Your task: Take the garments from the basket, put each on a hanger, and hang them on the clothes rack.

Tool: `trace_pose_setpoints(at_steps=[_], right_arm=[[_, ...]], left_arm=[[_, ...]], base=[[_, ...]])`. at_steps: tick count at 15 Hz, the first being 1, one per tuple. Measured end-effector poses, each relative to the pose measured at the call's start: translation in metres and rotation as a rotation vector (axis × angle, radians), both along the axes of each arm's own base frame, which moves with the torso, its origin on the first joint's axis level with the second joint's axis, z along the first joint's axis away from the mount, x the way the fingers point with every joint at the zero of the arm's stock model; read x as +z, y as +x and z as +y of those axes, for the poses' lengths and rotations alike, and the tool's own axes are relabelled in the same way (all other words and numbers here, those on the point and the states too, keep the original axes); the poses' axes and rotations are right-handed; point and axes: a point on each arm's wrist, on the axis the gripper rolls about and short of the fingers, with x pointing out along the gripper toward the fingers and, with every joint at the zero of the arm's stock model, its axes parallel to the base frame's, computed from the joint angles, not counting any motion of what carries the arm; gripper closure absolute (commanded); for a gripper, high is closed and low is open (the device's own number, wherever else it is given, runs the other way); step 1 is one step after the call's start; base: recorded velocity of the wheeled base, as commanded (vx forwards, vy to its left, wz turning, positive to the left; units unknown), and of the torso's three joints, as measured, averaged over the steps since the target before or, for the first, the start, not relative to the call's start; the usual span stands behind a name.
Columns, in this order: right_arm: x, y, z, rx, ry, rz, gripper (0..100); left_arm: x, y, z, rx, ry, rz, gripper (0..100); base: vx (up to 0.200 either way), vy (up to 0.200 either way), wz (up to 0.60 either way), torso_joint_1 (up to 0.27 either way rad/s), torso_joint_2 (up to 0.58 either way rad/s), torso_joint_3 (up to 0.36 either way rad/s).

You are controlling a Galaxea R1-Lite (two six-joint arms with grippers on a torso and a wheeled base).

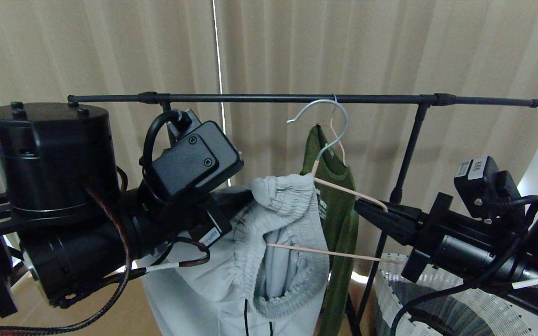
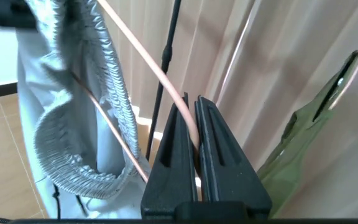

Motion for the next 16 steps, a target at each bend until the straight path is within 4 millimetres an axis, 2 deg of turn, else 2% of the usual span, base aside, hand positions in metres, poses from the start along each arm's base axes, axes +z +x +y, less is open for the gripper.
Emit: trace_pose_setpoints(at_steps=[8,9,13,16], right_arm=[[0.001,0.0,0.0,-0.002,0.005,-0.014,100],[0.001,0.0,0.0,-0.005,0.004,-0.012,0],[0.0,0.002,-0.004,-0.036,0.005,-0.013,0],[0.0,0.003,-0.013,-0.078,0.005,-0.013,0]], left_arm=[[0.0,-0.001,0.001,0.003,0.0,0.0,100],[0.0,-0.001,0.001,0.004,0.0,0.0,100],[-0.001,-0.001,0.002,0.038,-0.007,0.008,100],[-0.012,-0.002,0.012,0.182,-0.064,0.073,100]], base=[[0.0,0.0,0.0,0.0,0.0,0.0],[0.0,0.0,0.0,0.0,0.0,0.0],[0.0,0.0,0.0,0.0,0.0,0.0],[0.0,0.0,0.0,0.0,0.0,0.0]])
